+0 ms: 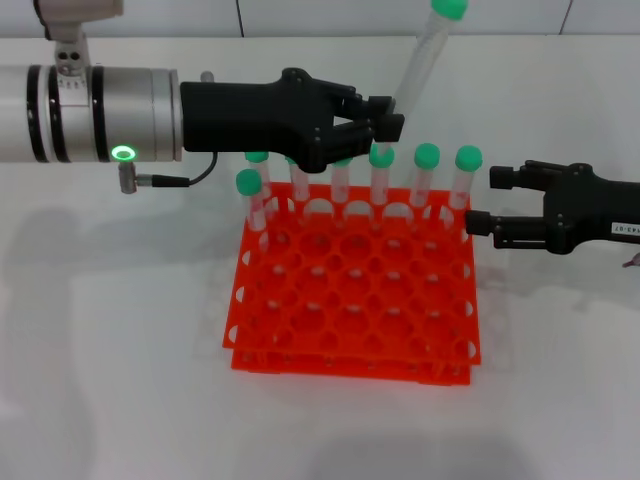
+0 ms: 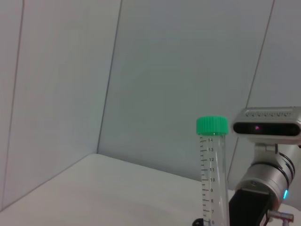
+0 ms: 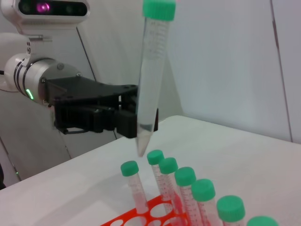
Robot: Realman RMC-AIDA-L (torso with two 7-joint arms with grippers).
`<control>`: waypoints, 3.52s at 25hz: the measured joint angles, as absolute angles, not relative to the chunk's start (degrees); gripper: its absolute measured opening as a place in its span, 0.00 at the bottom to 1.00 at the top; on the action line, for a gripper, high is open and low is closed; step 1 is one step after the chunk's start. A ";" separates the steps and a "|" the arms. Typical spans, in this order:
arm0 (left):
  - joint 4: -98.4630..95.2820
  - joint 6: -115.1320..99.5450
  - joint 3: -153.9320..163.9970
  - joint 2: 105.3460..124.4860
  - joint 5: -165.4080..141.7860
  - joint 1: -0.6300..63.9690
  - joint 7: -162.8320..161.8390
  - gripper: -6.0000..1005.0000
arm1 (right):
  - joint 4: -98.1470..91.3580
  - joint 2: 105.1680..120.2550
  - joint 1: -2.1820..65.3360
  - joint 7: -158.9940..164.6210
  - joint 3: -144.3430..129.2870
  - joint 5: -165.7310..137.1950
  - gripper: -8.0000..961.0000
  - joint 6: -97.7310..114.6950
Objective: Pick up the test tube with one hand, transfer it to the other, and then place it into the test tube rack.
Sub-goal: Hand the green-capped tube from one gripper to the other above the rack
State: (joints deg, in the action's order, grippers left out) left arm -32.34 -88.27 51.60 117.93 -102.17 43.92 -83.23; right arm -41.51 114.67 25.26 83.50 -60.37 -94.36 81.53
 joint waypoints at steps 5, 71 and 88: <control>-32.33 -88.63 51.65 117.93 -101.87 43.29 -83.45 0.20 | -42.96 114.68 24.36 83.60 -60.21 -94.34 0.86 81.68; -31.00 -88.01 52.52 118.84 -104.59 42.31 -84.02 0.20 | -53.96 115.31 24.72 87.80 -51.31 -92.82 0.86 90.46; -30.92 -87.97 52.58 118.82 -104.68 42.28 -84.28 0.20 | -53.91 115.40 26.34 87.83 -55.09 -88.90 0.85 90.36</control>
State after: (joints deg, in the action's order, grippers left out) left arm -30.92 -87.97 52.58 118.82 -104.68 42.28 -84.28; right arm -53.91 115.40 26.34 87.83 -55.09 -88.90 90.36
